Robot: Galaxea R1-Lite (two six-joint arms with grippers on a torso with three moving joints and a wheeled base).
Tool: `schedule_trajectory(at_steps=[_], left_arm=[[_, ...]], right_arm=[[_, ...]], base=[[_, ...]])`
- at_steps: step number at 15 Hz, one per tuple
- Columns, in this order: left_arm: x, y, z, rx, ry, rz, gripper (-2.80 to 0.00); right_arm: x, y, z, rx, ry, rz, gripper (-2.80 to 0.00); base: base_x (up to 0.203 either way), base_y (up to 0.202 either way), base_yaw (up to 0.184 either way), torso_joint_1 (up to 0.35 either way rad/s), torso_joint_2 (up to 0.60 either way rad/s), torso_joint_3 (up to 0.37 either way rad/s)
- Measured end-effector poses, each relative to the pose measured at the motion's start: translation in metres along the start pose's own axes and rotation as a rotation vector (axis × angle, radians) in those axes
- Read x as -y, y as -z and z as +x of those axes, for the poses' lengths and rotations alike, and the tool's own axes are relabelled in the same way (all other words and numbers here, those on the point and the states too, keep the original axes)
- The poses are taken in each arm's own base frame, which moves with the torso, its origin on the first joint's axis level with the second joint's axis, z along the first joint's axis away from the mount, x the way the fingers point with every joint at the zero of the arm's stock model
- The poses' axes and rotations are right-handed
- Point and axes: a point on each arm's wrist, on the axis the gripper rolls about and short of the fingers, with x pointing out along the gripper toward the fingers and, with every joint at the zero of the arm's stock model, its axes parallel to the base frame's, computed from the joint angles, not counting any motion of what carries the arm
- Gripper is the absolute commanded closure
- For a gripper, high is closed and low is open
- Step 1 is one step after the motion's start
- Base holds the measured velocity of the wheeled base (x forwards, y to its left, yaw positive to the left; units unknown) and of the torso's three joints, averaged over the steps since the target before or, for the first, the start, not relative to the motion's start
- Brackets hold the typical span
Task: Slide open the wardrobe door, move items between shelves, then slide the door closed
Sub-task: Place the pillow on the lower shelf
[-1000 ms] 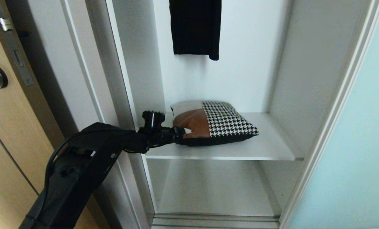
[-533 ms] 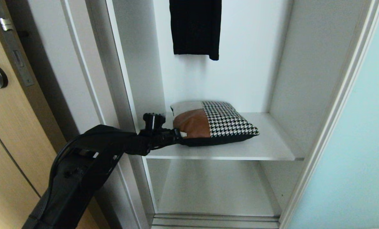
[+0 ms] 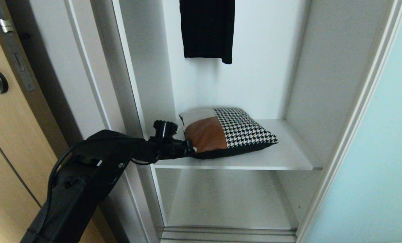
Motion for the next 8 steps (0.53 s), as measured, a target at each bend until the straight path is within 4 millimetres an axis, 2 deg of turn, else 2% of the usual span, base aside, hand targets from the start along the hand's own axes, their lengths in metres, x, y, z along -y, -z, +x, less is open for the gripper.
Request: schedule_trajectory(at_steps=[4,6,8], left_arm=[[0.009,0.007,-0.029,-0.109,0.029,0.011,0.00],[0.016,0.001,-0.053,-0.122,0.013,0.011,0.00],[0.011,-0.005,-0.076,-0.130,-0.055,-0.026,0.00]], right_arm=[[0.000,0.000,0.000,0.000,0.000,0.000,0.00],[0.000,0.000,0.000,0.000,0.000,0.000,0.00],[0.000,0.000,0.000,0.000,0.000,0.000,0.00]], base=[[0.000,0.000,0.000,0.000,0.00,0.000],[0.000,0.000,0.000,0.000,0.00,0.000],[0.000,0.000,0.000,0.000,0.00,0.000]])
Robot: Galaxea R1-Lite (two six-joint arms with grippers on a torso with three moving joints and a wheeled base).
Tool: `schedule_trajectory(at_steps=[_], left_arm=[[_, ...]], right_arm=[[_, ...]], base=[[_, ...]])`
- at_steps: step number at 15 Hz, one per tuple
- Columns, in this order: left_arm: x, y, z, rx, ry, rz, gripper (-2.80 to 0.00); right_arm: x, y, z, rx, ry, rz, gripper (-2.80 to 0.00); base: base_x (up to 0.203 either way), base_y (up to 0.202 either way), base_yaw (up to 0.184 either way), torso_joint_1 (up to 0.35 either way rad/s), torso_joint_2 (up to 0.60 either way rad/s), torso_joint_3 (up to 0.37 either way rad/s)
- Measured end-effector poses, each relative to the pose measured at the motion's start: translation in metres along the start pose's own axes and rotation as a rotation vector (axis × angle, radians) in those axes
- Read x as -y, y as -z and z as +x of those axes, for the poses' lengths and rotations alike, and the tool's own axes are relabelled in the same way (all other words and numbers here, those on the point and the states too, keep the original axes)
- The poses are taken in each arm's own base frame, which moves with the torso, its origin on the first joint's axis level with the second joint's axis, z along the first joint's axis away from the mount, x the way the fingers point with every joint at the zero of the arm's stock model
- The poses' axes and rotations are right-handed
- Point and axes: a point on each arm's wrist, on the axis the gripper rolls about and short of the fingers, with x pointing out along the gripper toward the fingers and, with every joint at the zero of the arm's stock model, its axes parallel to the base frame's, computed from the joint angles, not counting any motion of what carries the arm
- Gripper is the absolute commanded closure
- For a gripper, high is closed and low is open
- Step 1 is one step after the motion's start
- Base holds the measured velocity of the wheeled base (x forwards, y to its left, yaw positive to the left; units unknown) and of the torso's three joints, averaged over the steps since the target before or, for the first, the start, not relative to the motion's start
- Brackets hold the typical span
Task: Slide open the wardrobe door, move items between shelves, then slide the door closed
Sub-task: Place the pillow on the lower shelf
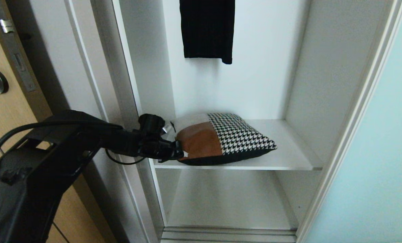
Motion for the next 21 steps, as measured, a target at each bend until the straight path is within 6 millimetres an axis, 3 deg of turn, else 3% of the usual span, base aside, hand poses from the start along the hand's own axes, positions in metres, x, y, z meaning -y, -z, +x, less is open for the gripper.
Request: schedule_trajectory(at_steps=[4,13,21], left_arm=[[-0.006,-0.004,-0.014,0.067,-0.129,-0.062,0.00],[-0.015,0.026,-0.019,-0.050,-0.119,-0.101,0.00],[-0.015,0.032,-0.024,-0.077,-0.102,-0.116,0.00]], right_arm=[[0.000,0.000,0.000,0.000,0.000,0.000,0.00],[0.000,0.000,0.000,0.000,0.000,-0.002,0.00],[0.000,0.001,0.000,-0.011,-0.020,-0.112,0.00]], base=[[0.000,0.000,0.000,0.000,0.00,0.000],[0.000,0.000,0.000,0.000,0.00,0.000],[0.000,0.000,0.000,0.000,0.00,0.000]])
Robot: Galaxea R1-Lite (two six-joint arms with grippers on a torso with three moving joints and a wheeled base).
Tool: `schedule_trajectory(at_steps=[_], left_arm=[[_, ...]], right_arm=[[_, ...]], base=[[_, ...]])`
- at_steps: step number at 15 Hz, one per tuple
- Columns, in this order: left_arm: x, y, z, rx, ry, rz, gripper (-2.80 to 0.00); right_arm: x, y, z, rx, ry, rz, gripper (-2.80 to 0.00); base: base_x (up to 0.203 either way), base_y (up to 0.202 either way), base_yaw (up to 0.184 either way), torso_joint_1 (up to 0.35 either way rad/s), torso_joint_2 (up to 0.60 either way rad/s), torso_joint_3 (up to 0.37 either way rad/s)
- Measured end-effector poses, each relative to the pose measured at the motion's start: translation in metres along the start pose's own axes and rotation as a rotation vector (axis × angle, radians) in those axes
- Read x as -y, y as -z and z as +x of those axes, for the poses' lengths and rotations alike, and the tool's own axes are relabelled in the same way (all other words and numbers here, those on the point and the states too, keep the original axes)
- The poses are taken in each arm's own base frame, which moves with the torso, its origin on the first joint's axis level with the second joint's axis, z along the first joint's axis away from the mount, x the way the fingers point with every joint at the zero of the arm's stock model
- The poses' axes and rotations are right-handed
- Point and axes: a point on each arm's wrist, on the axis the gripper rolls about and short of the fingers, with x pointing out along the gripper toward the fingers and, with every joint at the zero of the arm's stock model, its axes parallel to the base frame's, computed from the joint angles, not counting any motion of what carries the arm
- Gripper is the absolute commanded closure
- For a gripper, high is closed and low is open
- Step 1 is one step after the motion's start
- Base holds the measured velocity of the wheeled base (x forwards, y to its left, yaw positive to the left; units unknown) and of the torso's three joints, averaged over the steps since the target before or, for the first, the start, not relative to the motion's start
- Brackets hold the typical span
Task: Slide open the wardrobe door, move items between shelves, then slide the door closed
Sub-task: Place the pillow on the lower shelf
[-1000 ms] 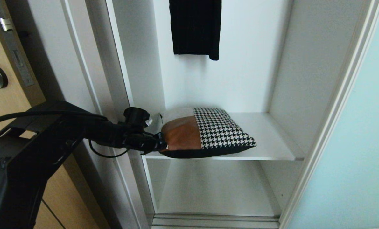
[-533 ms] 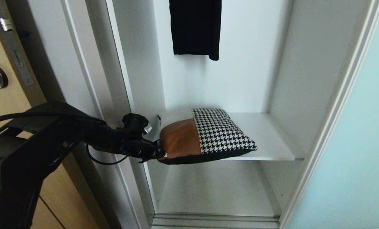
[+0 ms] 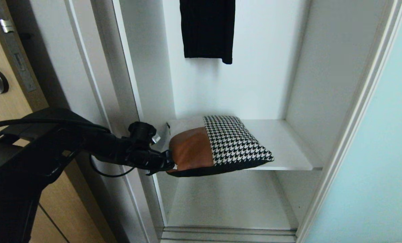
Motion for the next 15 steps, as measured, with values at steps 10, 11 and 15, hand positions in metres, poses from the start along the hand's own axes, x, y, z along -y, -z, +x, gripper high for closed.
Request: schedule_trajectory(at_steps=[10,11,15], left_arm=[[-0.0065,0.0081,0.0019,-0.028,0.024,-0.019,0.00],[-0.0069,0.0082,0.0016,-0.026,0.024,-0.019,0.00],[-0.0031,0.0064,-0.0050,-0.014,0.027,-0.007,0.00]], right_arm=[[0.0005,-0.0009,0.0000,0.009,0.021,0.067,0.00],[0.0005,-0.0011,0.0001,0.012,0.021,0.069,0.00],[0.0016,-0.0090,-0.0025,0.029,0.043,0.069,0.00]], base=[[0.000,0.000,0.000,0.000,0.00,0.000],[0.000,0.000,0.000,0.000,0.00,0.000],[0.000,0.000,0.000,0.000,0.00,0.000]])
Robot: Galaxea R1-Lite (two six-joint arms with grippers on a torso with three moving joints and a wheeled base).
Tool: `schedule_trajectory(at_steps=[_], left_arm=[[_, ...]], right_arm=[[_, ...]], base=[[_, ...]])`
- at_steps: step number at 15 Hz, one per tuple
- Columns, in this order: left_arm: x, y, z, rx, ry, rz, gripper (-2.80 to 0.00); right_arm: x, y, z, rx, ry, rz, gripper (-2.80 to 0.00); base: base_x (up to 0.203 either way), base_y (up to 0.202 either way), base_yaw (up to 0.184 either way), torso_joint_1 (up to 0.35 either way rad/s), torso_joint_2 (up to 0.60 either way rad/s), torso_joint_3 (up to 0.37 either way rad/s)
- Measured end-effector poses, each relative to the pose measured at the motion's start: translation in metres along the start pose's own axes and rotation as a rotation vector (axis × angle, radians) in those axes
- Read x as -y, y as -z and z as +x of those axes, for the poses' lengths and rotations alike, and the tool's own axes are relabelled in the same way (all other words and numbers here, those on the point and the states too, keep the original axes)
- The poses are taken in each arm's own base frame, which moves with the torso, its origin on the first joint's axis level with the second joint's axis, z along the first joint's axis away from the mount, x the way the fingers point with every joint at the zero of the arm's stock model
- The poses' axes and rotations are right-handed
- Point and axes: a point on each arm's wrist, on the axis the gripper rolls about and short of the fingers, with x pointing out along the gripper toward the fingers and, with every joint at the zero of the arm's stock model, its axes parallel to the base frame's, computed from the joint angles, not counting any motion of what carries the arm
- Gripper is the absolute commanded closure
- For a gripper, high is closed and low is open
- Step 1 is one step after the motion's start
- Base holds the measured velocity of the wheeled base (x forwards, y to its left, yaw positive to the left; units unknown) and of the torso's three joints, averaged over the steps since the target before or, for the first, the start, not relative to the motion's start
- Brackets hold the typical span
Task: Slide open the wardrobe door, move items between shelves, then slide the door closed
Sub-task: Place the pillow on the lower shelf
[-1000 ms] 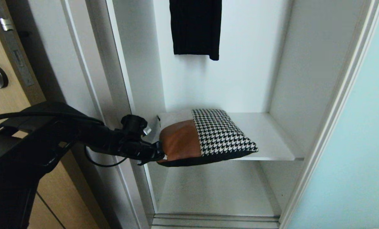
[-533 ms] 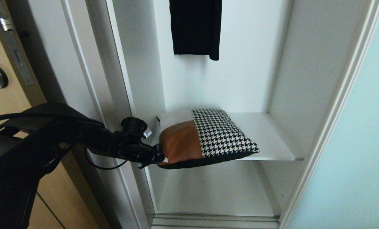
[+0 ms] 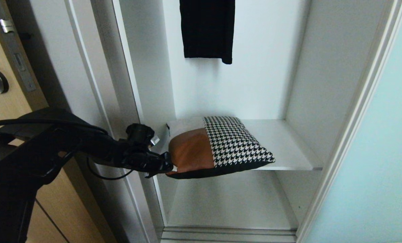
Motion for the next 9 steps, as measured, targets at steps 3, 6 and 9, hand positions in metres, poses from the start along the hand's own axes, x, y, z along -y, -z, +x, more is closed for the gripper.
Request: schedule_trajectory(at_steps=[3,6,9], left_arm=[[0.001,-0.001,-0.002,0.004,0.004,0.004,0.00],[-0.001,0.003,-0.001,-0.009,0.000,0.001,0.00],[-0.002,0.007,-0.002,-0.016,-0.009,-0.003,0.00]], right_arm=[[0.001,-0.054,-0.013,0.077,0.006,0.002,0.00],[0.001,-0.098,-0.009,0.032,-0.046,0.007,0.00],[-0.001,-0.135,0.024,-0.109,-0.123,0.057,0.00]], base=[[0.000,0.000,0.000,0.000,0.00,0.000],[0.000,0.000,0.000,0.000,0.00,0.000],[0.000,0.000,0.000,0.000,0.00,0.000]])
